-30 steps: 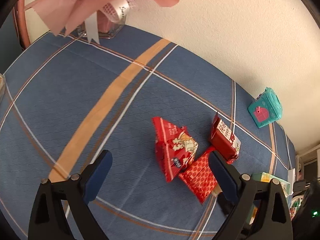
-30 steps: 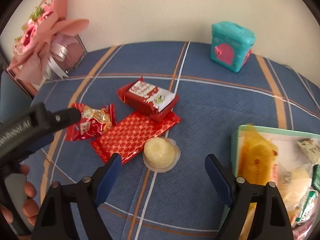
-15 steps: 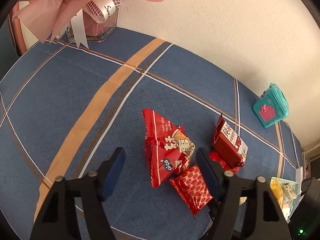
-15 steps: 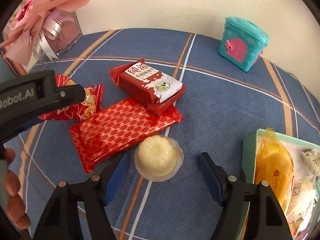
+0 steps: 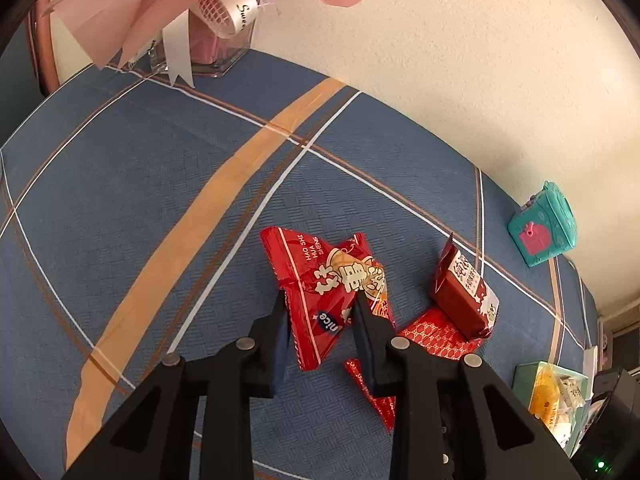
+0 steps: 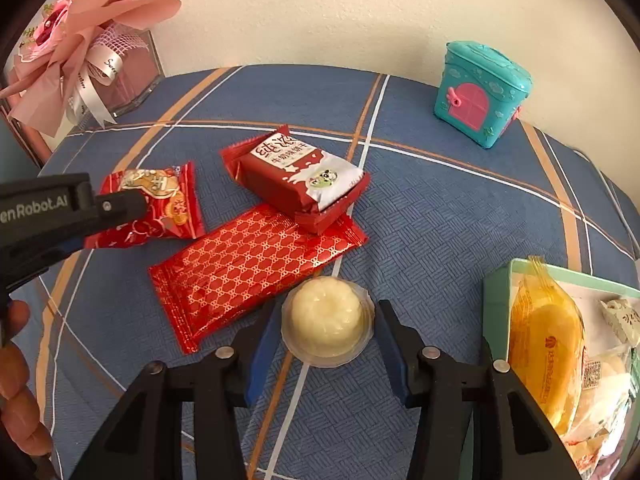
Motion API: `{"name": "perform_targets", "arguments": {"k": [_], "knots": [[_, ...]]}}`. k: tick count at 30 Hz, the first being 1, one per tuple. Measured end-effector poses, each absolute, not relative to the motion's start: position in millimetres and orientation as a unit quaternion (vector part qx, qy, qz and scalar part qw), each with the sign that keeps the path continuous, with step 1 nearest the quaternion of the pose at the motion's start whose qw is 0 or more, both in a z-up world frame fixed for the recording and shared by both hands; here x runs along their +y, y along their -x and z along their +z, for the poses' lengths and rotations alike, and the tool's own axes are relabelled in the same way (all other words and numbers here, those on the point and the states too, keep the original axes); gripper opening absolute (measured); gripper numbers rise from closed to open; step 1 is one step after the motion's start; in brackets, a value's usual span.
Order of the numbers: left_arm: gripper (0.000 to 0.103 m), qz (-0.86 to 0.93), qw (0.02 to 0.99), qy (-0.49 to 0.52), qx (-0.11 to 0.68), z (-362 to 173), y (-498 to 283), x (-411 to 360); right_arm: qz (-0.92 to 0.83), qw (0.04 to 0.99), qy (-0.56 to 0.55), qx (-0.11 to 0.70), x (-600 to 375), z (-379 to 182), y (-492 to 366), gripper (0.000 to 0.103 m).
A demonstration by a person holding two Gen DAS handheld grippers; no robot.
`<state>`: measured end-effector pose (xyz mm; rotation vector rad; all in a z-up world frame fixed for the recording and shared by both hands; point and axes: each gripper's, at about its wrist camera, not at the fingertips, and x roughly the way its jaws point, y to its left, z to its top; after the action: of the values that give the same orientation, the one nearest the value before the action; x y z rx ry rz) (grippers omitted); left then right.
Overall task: Organize snacks
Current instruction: 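Grasp the red snack pouch with the left gripper while the right grasps the round white cake, then carry the red pouch and white cake over the white tray with both grippers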
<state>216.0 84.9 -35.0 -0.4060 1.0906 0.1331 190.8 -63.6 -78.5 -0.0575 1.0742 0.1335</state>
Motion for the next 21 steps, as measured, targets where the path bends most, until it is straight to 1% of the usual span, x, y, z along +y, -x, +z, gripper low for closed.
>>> {"name": "perform_targets", "arguments": {"k": [11, 21], "knots": [[0.029, 0.066, 0.828, 0.209, 0.516, -29, -208, 90, 0.066, 0.855, 0.010, 0.514, -76, -69, -173, 0.049], [0.029, 0.068, 0.829, 0.214, 0.512, 4, -178, 90, 0.074, 0.865, -0.008, 0.496, -88, -33, -135, 0.049]]}}
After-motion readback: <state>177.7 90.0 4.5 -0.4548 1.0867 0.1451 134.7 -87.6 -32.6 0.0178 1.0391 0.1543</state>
